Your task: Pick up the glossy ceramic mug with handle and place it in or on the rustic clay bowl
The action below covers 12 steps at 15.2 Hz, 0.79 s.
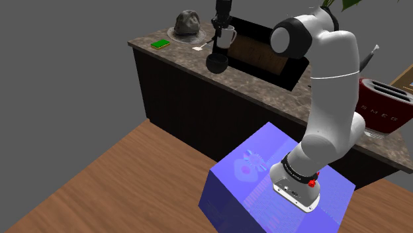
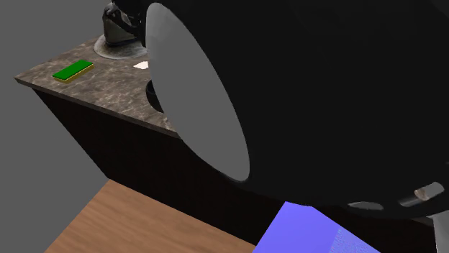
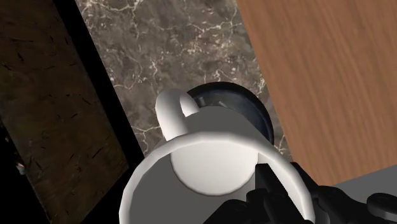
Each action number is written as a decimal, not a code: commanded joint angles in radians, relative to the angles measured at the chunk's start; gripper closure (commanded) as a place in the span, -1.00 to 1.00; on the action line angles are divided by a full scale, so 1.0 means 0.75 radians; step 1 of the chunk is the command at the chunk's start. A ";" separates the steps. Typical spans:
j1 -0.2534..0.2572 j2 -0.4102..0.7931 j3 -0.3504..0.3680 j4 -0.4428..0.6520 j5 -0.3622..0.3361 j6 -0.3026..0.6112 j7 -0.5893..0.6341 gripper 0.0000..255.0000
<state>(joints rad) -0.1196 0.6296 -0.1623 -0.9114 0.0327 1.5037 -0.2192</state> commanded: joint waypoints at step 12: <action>0.023 -0.068 -0.001 -0.349 -0.008 0.281 0.008 1.00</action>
<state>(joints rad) -0.1043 0.5798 -0.1630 -1.1580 0.0269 1.6999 -0.2145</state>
